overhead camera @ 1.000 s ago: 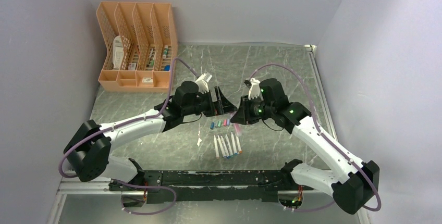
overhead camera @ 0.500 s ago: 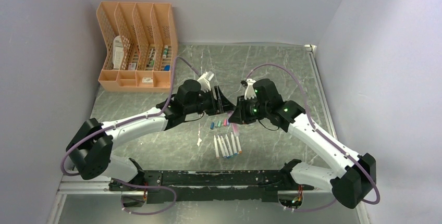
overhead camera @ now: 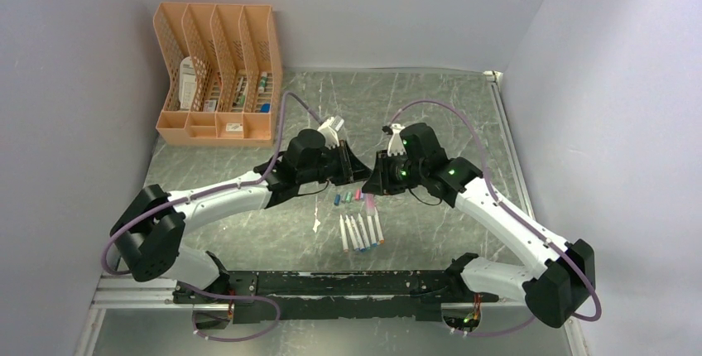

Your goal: Open the pen caps

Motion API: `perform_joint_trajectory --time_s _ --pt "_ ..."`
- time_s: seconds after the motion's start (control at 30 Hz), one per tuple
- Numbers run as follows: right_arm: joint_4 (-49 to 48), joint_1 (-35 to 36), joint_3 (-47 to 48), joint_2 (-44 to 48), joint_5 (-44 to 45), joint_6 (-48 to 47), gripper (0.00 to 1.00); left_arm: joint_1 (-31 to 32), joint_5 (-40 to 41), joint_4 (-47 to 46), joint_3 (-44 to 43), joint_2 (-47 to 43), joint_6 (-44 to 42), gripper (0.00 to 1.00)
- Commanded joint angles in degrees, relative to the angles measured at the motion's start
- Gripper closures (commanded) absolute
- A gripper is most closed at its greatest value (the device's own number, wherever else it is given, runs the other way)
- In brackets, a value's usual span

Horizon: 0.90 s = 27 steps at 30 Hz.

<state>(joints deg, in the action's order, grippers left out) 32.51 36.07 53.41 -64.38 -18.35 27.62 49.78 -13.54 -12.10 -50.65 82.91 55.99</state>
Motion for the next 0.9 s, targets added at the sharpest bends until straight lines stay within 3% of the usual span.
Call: perform_joint_trajectory --time_s 0.0,0.23,0.47,0.73,0.87 --pt "-4.5 0.4 1.0 1.4 -2.3 1.2 1.0 1.3 -1.3 -1.1 -0.9 1.8 -0.5 0.93" --pt "-2.1 0.0 -0.2 5.1 -2.8 0.6 0.62 -0.9 -4.2 -4.1 0.2 -0.6 -1.9 0.93" --pt "-3.2 -3.3 -3.5 11.1 -8.9 0.7 0.57 -8.1 -15.1 -20.4 9.7 -6.4 2.5 0.93" --pt "-13.1 -3.7 -8.2 13.8 -18.5 4.3 0.57 -8.5 -23.6 -47.3 16.2 -6.3 12.3 0.93" --pt "-19.0 -3.7 -9.5 13.9 -22.7 6.6 0.57 -8.5 -25.0 -55.7 17.5 -4.9 16.2 0.93"
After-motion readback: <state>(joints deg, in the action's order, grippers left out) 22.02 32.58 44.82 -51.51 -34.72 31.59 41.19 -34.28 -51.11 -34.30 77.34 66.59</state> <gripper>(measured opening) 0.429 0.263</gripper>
